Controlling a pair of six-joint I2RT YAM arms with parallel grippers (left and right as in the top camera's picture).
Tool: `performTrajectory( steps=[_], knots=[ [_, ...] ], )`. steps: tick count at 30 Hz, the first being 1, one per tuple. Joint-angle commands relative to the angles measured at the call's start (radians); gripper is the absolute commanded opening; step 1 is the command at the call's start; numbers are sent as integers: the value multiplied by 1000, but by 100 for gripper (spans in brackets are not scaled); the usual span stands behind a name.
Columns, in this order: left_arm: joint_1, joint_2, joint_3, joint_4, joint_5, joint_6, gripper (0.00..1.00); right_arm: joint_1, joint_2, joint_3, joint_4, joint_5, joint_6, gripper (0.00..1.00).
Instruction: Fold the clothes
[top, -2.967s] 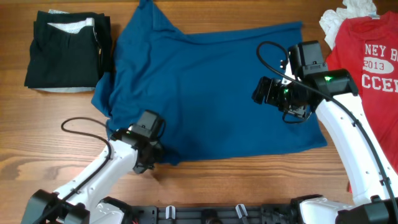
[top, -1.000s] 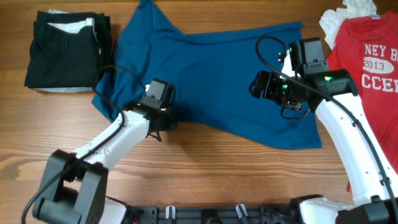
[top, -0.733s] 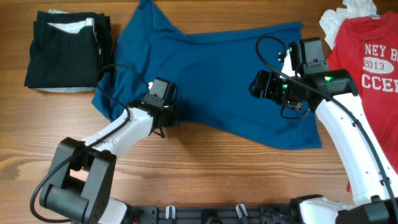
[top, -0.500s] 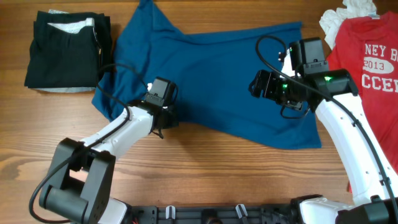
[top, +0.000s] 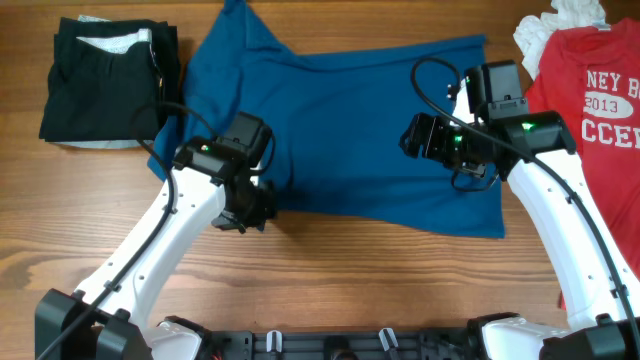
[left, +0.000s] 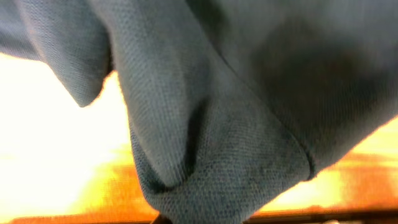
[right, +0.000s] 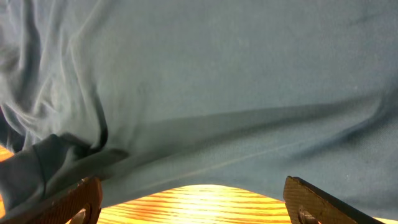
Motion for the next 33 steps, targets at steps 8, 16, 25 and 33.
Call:
performTrajectory(
  steps=[8, 16, 25, 33],
  knots=[
    [-261, -5, 10, -116, 134, -86, 4, -2, -6, -1, -22, -10, -43, 94],
    [-330, -5, 10, -264, 99, -139, 4, -2, -6, -1, -17, -10, -44, 94],
    [-325, -5, 10, -9, -351, -164, 6, -2, -6, -1, -13, -21, -44, 94],
    [-224, 43, 9, 373, -618, -156, 51, -2, -6, -1, -10, -20, -44, 94]
  ],
)
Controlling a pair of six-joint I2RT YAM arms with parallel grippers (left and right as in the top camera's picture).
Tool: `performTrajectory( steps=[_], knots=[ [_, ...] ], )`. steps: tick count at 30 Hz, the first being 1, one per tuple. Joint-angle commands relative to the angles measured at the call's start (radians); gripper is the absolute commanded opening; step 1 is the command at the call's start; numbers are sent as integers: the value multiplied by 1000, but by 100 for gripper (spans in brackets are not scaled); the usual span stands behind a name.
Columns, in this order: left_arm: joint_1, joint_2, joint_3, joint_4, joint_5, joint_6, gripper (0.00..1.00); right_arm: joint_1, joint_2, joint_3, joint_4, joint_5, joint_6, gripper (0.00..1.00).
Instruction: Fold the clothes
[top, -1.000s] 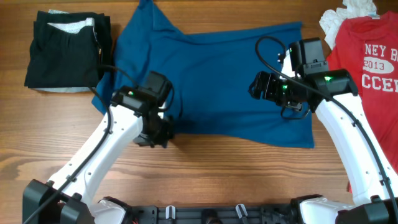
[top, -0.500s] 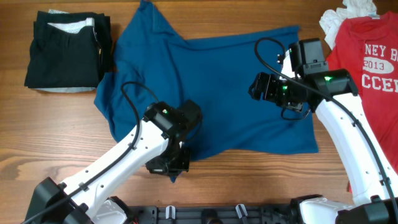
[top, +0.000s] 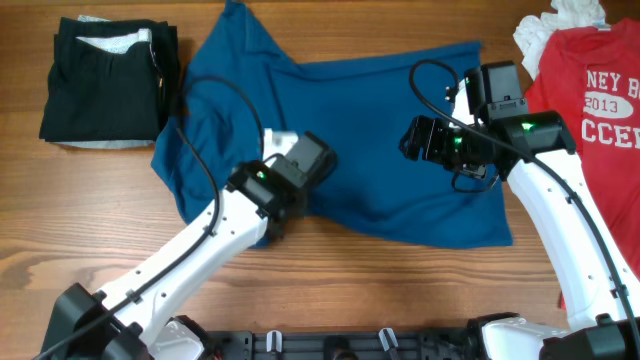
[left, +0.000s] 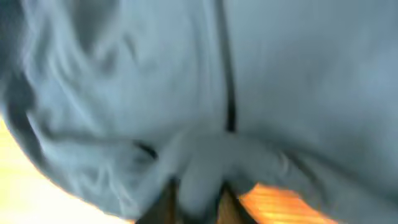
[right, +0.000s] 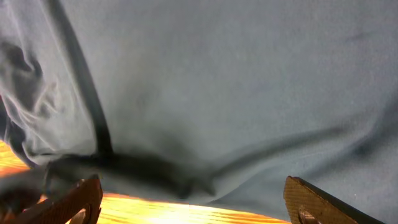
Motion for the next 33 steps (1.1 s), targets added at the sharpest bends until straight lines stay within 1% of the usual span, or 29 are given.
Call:
performTrajectory(
  steps=[1, 2, 3, 5, 9, 10, 12, 14, 15, 16, 20, 23, 24, 30, 33],
  knots=[
    [67, 47, 8, 104, -131, 0, 72, -2, -6, -1, 2, -13, -21, 94],
    [86, 58, 8, 129, -131, 8, 89, -2, -6, -1, 2, -13, -21, 94],
    [108, 71, 8, 142, -130, 37, 100, -2, -6, -1, 2, -13, -21, 94],
    [161, 85, 8, 140, -108, 145, 100, -2, -6, -1, 2, -13, -21, 94],
    [174, 36, 8, 77, -66, 212, 100, -2, -6, -1, 10, -9, -21, 94],
    [156, 7, 8, 68, -7, 268, 99, -2, -6, -1, 22, -9, -21, 95],
    [107, -28, 8, 59, 129, 369, 94, -2, -6, -1, 40, -10, -17, 95],
    [51, -21, 7, 55, 199, 391, 84, -2, -6, -1, 51, -10, -16, 95],
    [18, 1, 2, 48, 199, 391, 78, -2, -6, -1, 55, -10, -12, 95],
    [6, 16, -7, 48, 200, 390, 75, -2, -6, -1, 55, -10, -10, 95],
    [-18, 111, -53, 42, 203, 391, 73, -2, -6, -1, 53, -10, -19, 95],
    [-21, 163, -58, 11, 203, 391, 66, -2, -6, -1, 53, -10, -18, 95],
    [-21, 173, -58, 8, 203, 391, 62, -2, -6, -1, 54, -10, -18, 95],
    [-24, 216, -60, 37, 256, 390, 45, -2, -6, -1, 77, -28, -17, 95],
    [-24, 245, -60, 37, 256, 391, 41, -2, -6, -1, 84, -28, -17, 95]
  ],
)
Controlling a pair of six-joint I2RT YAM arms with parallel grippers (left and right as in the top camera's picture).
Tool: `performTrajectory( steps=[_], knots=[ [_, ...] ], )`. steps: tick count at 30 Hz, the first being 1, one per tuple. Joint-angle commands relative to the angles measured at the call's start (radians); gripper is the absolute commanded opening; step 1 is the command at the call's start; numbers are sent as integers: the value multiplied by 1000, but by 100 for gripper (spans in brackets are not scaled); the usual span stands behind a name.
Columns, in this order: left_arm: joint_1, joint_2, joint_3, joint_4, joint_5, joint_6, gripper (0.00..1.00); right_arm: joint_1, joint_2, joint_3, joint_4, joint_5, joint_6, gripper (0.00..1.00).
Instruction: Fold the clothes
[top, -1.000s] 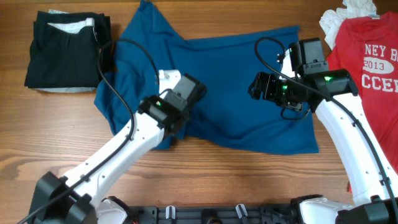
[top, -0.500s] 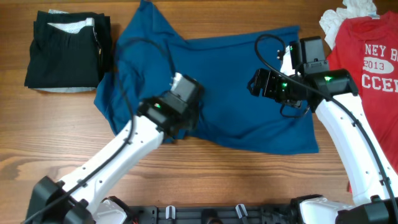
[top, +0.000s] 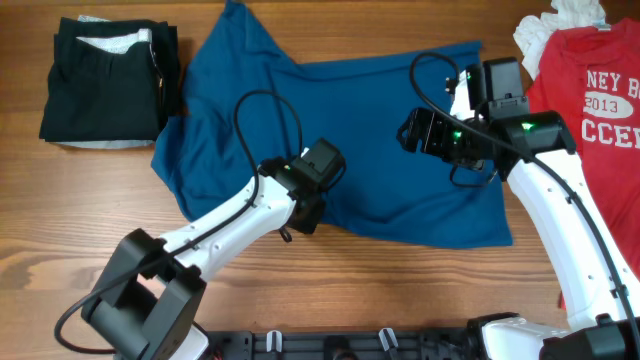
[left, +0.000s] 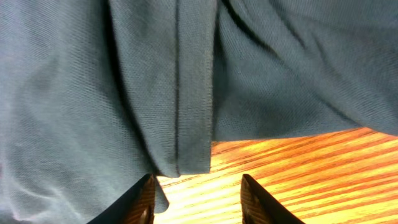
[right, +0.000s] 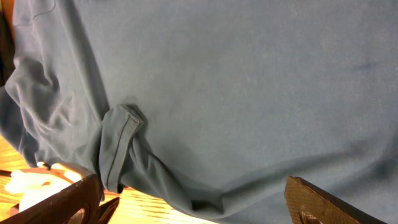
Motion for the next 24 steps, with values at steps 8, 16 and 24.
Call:
performTrajectory(
  steps=[8, 16, 24],
  knots=[
    [-5, 121, -5, 24, 12, 5, 35, -2, -6, -1, 9, -21, -18, 95],
    [-5, 150, -5, 56, -45, 4, 31, -2, -6, -1, 13, -21, -18, 96],
    [-5, 150, -5, 68, -123, -48, 29, -2, -6, -1, 17, -21, -18, 96]
  ],
)
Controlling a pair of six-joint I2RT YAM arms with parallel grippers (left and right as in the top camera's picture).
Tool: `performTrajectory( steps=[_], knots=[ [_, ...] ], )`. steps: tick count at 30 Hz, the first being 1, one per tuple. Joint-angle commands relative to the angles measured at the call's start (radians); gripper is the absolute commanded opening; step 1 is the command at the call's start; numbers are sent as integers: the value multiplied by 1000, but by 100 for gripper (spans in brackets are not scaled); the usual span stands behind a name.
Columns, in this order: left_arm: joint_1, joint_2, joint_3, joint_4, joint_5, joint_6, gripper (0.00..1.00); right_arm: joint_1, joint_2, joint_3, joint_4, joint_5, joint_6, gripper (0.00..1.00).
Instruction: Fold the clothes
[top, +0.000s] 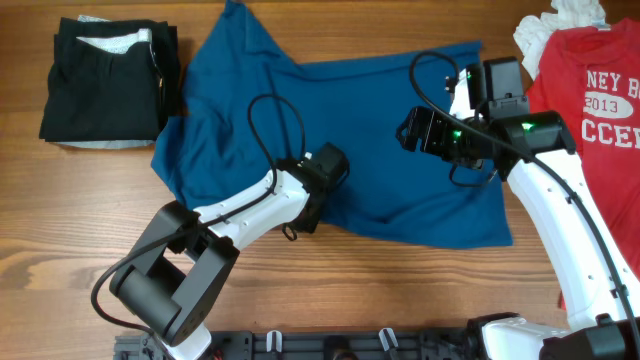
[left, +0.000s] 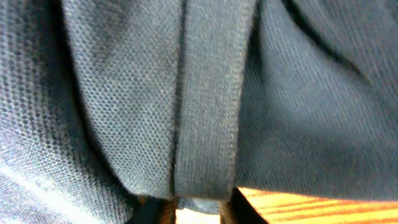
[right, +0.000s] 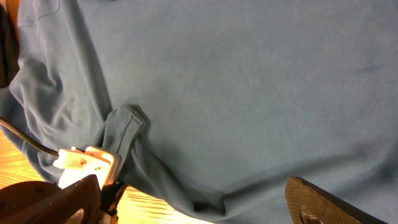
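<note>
A blue shirt (top: 390, 110) lies spread across the middle of the table, its lower left part bunched. My left gripper (top: 312, 205) is at the shirt's near edge. In the left wrist view the shirt's folded hem (left: 205, 124) fills the frame, and my left gripper (left: 194, 210) is shut on its lower end. My right gripper (top: 412, 132) hovers over the shirt's right half, open and holding nothing; its fingers (right: 323, 202) stand wide apart. The right wrist view also shows the small folded flap (right: 123, 127) with the left gripper's white body below it.
A folded black garment (top: 105, 75) lies at the far left. A red printed shirt (top: 590, 90) and a white garment (top: 560, 25) lie at the right edge. Bare wooden table (top: 400, 290) runs along the near side.
The left gripper was open just short of the hem. Now it is closer in, with its fingers drawn together on the hem. The right arm has not moved.
The left gripper was first at the shirt's lower left edge with fabric in front of it. Then it was further right, shut on bunched fabric. Then it was open with the folded hem lying before it, and now it grips that hem. The right gripper stayed open above the shirt.
</note>
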Motion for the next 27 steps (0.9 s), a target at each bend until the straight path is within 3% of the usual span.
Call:
performTrajectory(
  steps=[1, 2, 5, 8, 13, 20, 27],
  knots=[
    [-4, 18, -5, 17, -45, -28, 34, -2, -6, -1, 9, -16, -18, 96],
    [-4, 18, -6, 23, -45, -28, 35, -2, -6, -1, 9, -16, -18, 96],
    [-2, 18, -13, 34, -45, -66, 4, -2, -6, -1, 8, -16, -19, 96],
    [13, -16, 6, -22, -45, -141, 4, -2, -6, -1, 2, -16, -18, 96],
    [30, -198, 147, -251, -39, -133, 4, -2, -7, 0, -19, -16, -23, 95],
    [32, -485, 202, -383, -42, -134, 4, -53, -28, 19, -201, -15, 8, 91],
    [32, -548, 201, -513, -68, -256, 4, -95, -88, 19, -414, 158, 135, 97]
  ],
)
